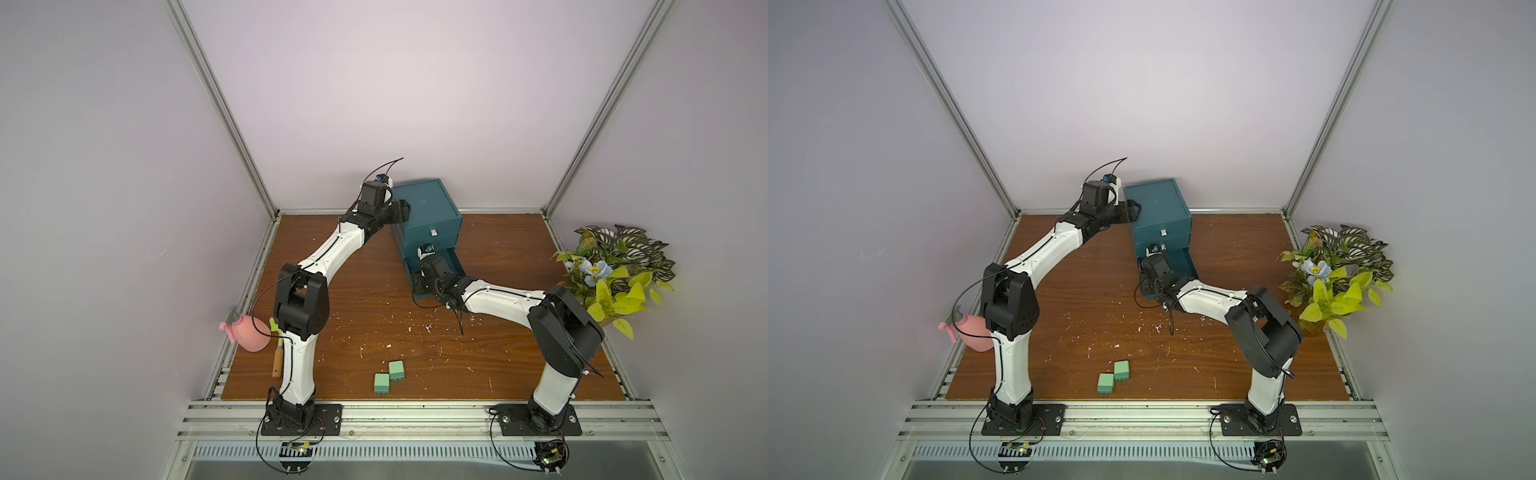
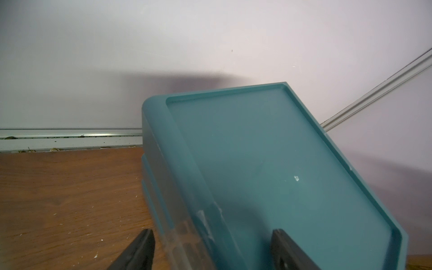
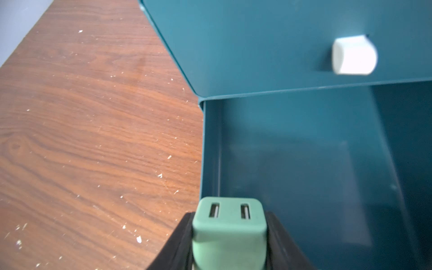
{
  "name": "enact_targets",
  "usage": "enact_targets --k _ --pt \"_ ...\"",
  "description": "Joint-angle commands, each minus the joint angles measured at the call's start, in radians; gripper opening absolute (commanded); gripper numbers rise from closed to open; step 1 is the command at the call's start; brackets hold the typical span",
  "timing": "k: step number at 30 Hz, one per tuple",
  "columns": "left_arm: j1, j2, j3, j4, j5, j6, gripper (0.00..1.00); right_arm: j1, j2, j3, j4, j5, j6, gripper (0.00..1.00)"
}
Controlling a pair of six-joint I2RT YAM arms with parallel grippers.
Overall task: Place the plugs into the drawer by color
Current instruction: Place the plug in the drawer.
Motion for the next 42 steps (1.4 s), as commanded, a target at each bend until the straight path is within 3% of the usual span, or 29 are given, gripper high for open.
enact_targets --k 1,13,23,28,35,42 --pt "-0.008 0.043 0.008 -0.089 0.015 0.015 0.74 -0.01 0.013 0.008 0.029 -0.045 -0.004 0.41" --pt "-0.002 0.042 0.007 -0.097 0.005 0.02 0.74 -0.039 0.043 0.027 0.019 -0.132 0.0 0.44" --pt "0.003 0.037 0.009 -0.099 -0.001 0.023 0.74 -0.054 -0.014 0.084 -0.056 -0.157 -0.073 0.66" --pt "0.004 0.037 0.008 -0.101 -0.001 0.024 0.74 -0.045 -0.121 0.047 -0.093 -0.232 -0.178 0.67" --pt "0.004 0.035 0.008 -0.103 -0.005 0.026 0.74 0.132 -0.34 -0.194 -0.08 -0.29 -0.38 0.68" --pt "0.004 0.029 0.005 -0.11 -0.011 0.028 0.74 0.341 -0.429 -0.339 -0.033 -0.309 -0.372 0.7"
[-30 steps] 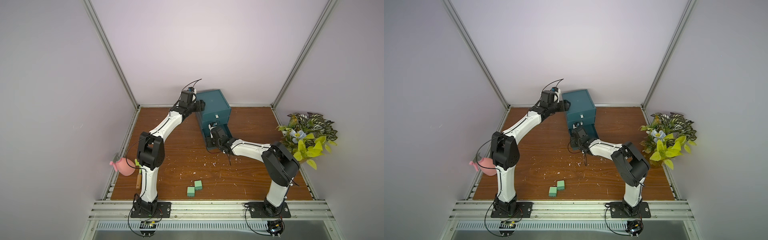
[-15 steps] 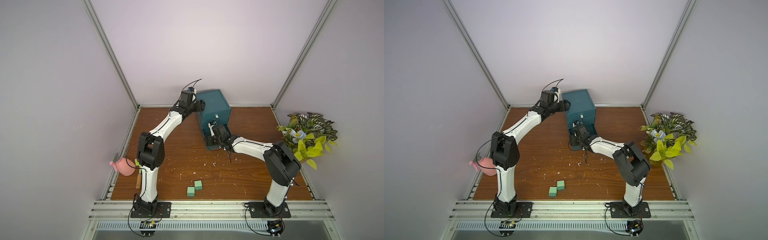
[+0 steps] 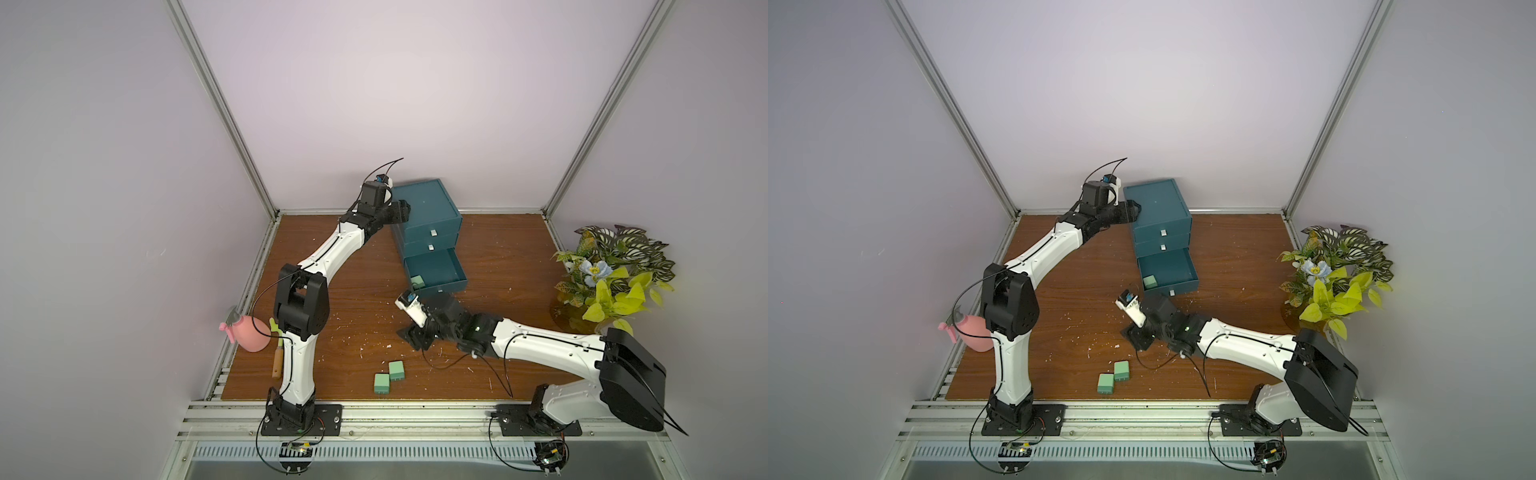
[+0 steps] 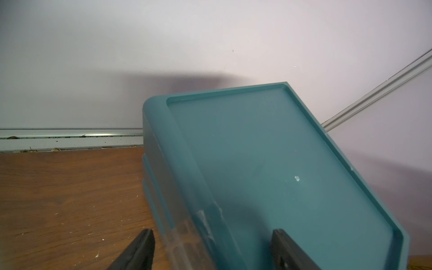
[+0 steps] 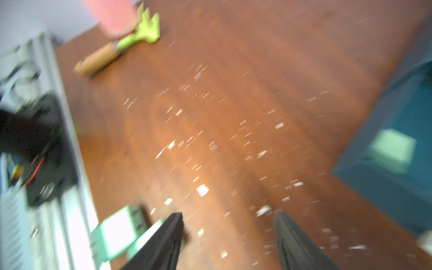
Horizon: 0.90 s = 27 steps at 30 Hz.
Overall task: Place the plugs into the drawer by color
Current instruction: Place the plug in the drawer, then pick up the plug from the center of the board.
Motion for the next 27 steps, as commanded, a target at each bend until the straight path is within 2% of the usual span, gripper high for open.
enact_targets --k 1,13,27 --pt "0.003 0.029 0.003 -0.108 -0.009 0.028 0.74 0.061 -0.035 -0.029 0.029 -0.034 -0.03 0.71" --pt "-0.01 0.01 -0.002 -0.122 -0.018 0.036 0.74 0.198 0.103 0.012 -0.051 -0.023 -0.13 0.73" --pt "-0.023 0.015 -0.002 -0.118 -0.015 0.034 0.74 0.206 0.197 0.062 -0.051 0.024 -0.154 0.72"
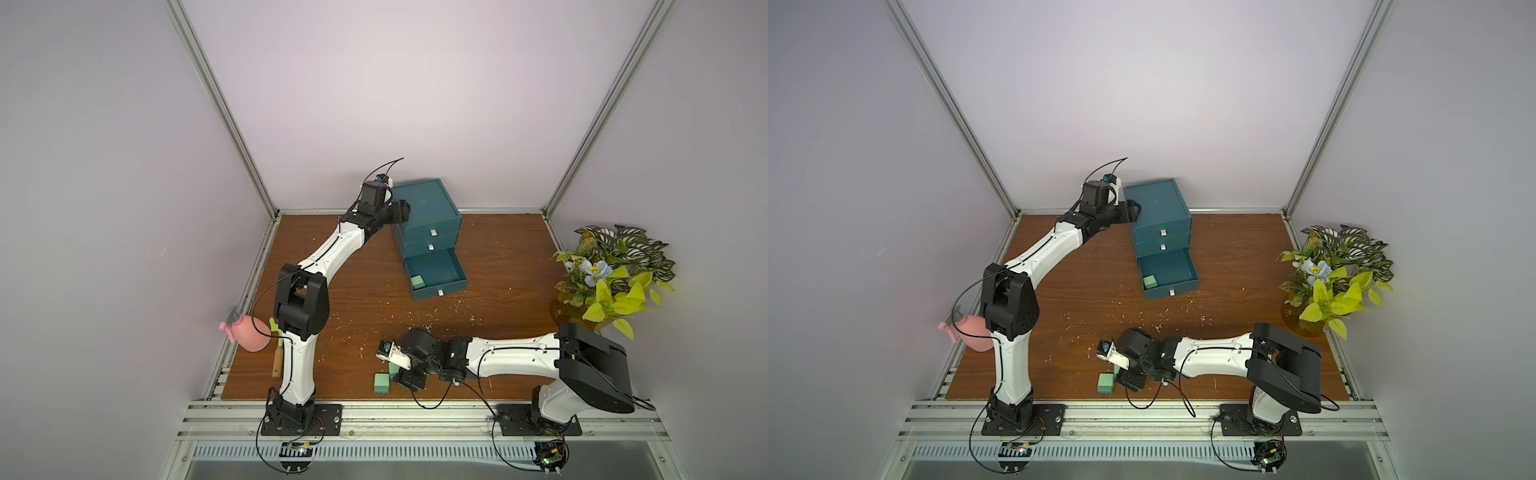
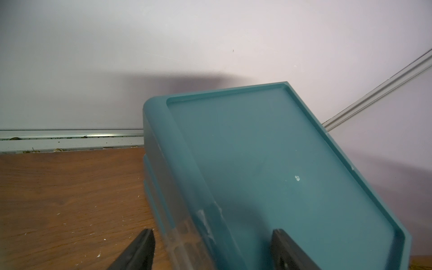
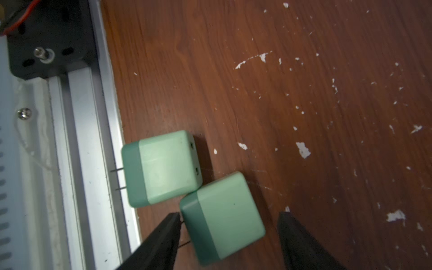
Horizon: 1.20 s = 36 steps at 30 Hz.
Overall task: Place the plugs into the drawer by color
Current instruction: Pick up the plug from the center of the board.
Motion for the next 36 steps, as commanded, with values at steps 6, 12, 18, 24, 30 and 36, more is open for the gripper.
enact_targets --k 6,12,18,24,30,36 --pt "-0.021 0.015 -0.002 -0.115 -0.011 0.029 0.74 0.003 0.035 0.046 -0.002 0.009 -0.027 0.69" --pt "-0.021 0.016 -0.003 -0.113 -0.007 0.026 0.74 -0.001 0.035 0.041 -0.006 0.004 -0.015 0.63" --pt "-0.021 0.021 -0.002 -0.11 -0.003 0.023 0.74 -0.007 0.009 0.027 -0.003 -0.001 0.007 0.52" --pt "-0.021 0.018 -0.002 -0.111 -0.005 0.024 0.74 -0.042 -0.056 0.009 0.009 -0.007 0.053 0.45" --pt "-0.021 0.018 -0.001 -0.11 -0.007 0.026 0.74 -0.12 -0.123 0.013 0.0 -0.004 0.134 0.41" --pt "-0.021 0.021 0.0 -0.108 -0.011 0.026 0.74 -0.282 -0.194 0.034 -0.007 0.031 0.259 0.38"
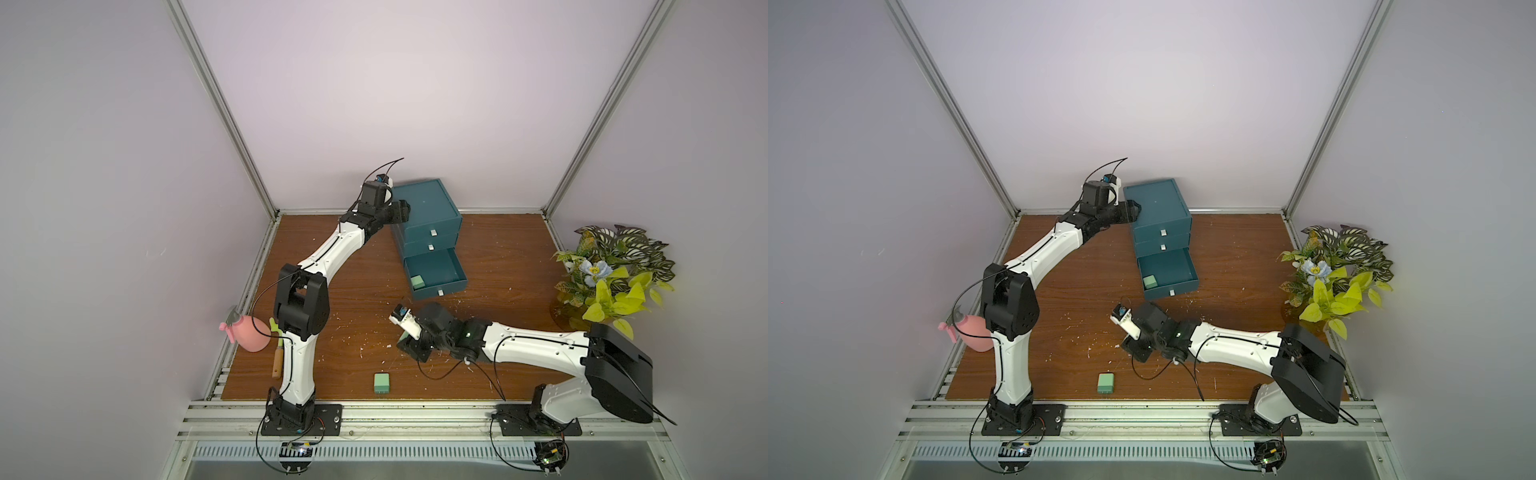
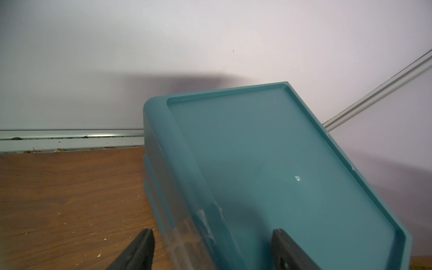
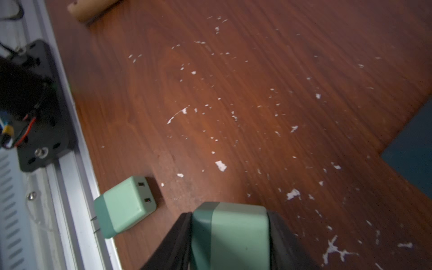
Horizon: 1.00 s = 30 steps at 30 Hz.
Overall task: Place the plugs into the drawer by color
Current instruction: Pick up the plug from the center of the board, then place the plug in the drawer.
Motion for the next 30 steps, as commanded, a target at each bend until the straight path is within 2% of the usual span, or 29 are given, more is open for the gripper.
enact_targets --k 1,5,11,18,30 --pt "-0.02 0.023 -0.001 -0.107 -0.006 0.026 0.74 -0.098 -0.065 0.031 0.005 0.043 0.109 0.38" --pt "-0.02 0.032 0.002 -0.104 -0.002 0.023 0.74 -0.226 -0.088 0.037 0.054 0.097 0.176 0.38" --pt "-0.016 0.048 0.007 -0.101 0.001 0.021 0.74 -0.367 -0.014 0.111 0.094 0.142 0.277 0.37" --pt "-0.008 0.055 0.018 -0.112 0.002 0.023 0.74 -0.395 0.096 0.199 0.073 0.199 0.291 0.36" --pt "-0.008 0.059 0.014 -0.112 0.011 0.018 0.74 -0.405 0.166 0.201 0.075 0.233 0.314 0.35"
